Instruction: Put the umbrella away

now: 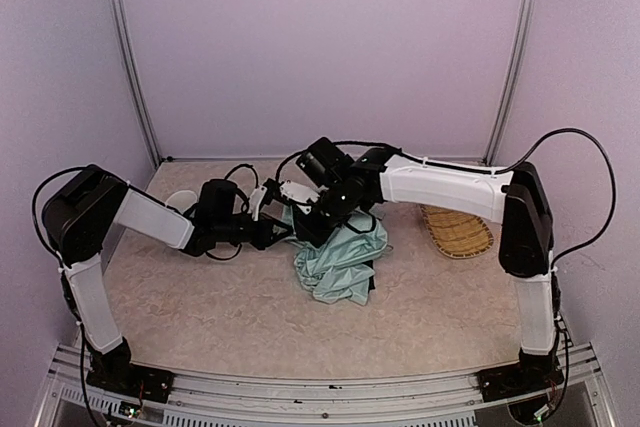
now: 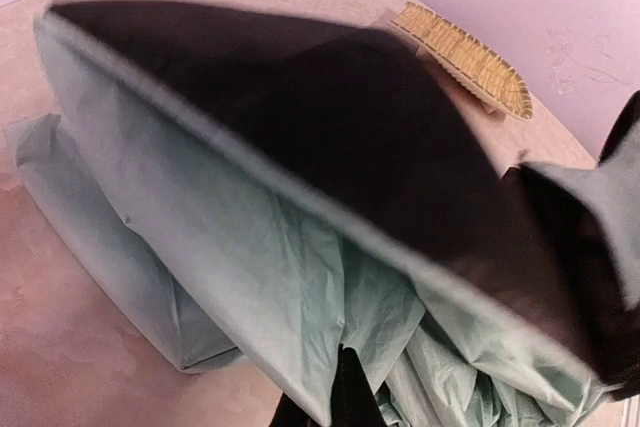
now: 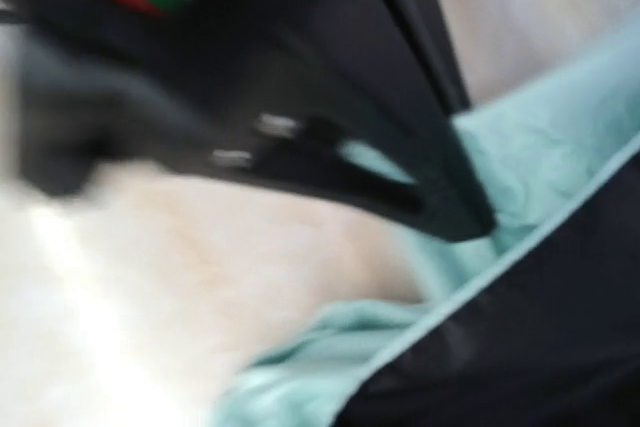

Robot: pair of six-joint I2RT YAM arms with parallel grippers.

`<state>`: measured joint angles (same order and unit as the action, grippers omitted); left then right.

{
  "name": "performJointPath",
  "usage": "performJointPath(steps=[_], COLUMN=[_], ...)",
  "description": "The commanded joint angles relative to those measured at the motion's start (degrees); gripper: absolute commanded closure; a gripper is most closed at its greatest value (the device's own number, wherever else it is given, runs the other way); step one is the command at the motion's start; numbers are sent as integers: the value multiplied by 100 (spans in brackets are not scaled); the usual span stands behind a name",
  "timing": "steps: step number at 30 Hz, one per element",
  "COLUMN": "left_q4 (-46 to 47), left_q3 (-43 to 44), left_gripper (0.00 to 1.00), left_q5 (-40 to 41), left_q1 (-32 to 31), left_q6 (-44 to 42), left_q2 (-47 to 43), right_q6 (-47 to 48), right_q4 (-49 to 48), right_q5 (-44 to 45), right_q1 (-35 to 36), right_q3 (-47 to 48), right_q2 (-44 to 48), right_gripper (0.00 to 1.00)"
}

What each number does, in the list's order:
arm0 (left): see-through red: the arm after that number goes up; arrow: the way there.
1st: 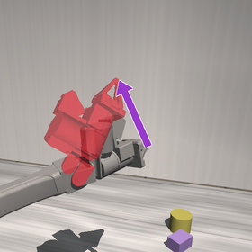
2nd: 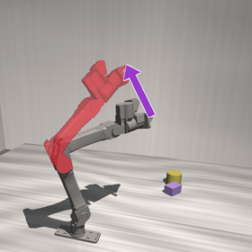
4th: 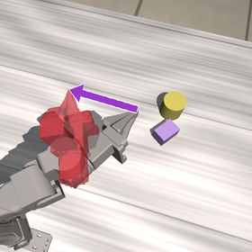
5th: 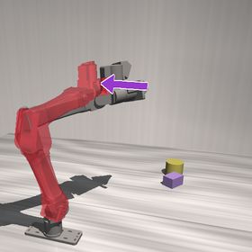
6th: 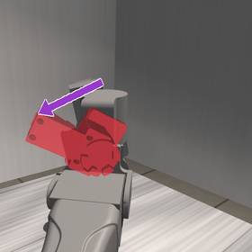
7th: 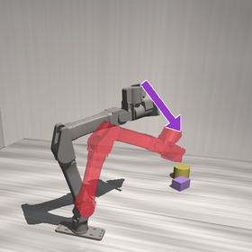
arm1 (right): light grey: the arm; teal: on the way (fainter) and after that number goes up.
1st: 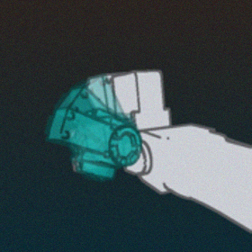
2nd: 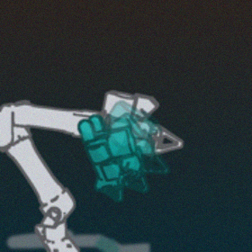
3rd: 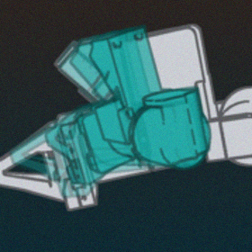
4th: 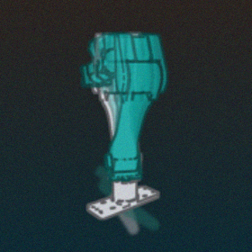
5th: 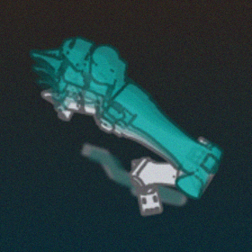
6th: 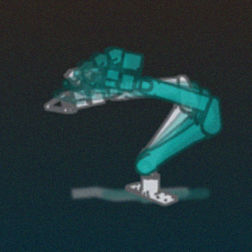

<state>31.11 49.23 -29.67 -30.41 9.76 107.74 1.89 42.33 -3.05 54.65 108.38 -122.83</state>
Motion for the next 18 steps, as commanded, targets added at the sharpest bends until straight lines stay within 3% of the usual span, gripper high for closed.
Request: performJointPath(steps=[1, 6, 7, 10, 11, 15, 18], left_q4=[-792, -978, -1002, -1015, -927, 35, 224], left_q3=[257, 429, 456, 450, 286, -608, -1051], left_gripper=[100, 100, 93, 44, 35, 21, 20], left_q5=[798, 933, 924, 941, 917, 831, 822], left_q1=[-4, -10, -26, -37, -39, -70, -195], left_q6=[-717, -1137, -1223, -1361, -1403, -1497, -1652], left_q2=[0, -40, -61, -274, -438, -1414, -2116], right_q6=[106, -659, -841, -1259, -1345, -1583, -1576], right_q4=[-717, -2115, -2414, -3169, -3288, -3613, -3613], right_q5=[-2550, -4358, -4580, -4794, -4776, -4802, -4818], right_q1=[-487, -1031, -1138, -1417, -1524, -1683, -1686], right_q3=[-542, -1703, -1939, -2530, -2634, -2911, -2879], right_q2=[1136, 1820, 1929, 2187, 2226, 2248, 2198], right_gripper=[100, 100, 100, 100, 100, 100, 100])
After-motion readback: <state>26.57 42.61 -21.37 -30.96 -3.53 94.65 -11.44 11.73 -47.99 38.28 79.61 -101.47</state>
